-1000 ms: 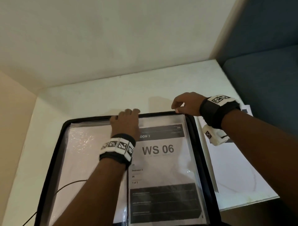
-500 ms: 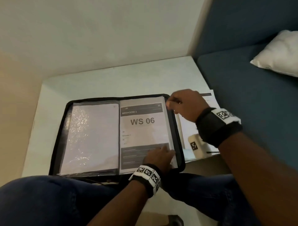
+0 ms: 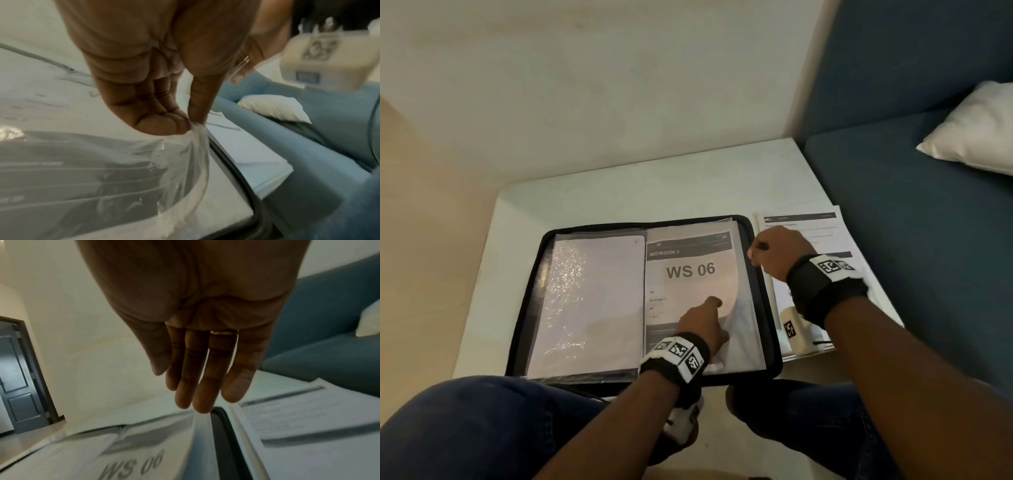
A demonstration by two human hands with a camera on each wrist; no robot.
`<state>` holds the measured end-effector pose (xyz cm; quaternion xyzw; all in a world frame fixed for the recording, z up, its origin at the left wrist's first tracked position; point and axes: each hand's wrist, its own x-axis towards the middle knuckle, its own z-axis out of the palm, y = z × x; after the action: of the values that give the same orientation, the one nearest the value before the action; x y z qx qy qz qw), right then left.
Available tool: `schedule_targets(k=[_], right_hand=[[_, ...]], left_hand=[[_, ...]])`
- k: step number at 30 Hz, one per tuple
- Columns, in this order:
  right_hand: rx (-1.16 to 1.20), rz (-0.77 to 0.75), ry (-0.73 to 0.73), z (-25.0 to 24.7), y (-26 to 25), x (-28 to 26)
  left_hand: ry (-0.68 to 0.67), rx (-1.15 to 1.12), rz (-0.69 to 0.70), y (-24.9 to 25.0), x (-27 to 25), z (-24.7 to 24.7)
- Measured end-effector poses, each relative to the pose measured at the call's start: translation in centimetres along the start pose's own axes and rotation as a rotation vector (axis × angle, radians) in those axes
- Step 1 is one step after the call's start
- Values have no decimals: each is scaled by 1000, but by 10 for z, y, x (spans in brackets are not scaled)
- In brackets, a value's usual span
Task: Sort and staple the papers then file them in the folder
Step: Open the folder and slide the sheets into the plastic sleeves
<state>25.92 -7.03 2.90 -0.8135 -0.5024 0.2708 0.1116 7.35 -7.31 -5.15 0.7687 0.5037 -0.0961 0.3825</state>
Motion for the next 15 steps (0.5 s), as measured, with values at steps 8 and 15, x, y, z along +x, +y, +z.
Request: schedule_targets(k=[8,15], right_hand=[[44,156,-368,66,-1,-1],[631,197,-384,107,-26,-26]], left_hand=[[-119,-174,7,-16,-4,-39],[-78,-352,-39,-30,-14,-76]])
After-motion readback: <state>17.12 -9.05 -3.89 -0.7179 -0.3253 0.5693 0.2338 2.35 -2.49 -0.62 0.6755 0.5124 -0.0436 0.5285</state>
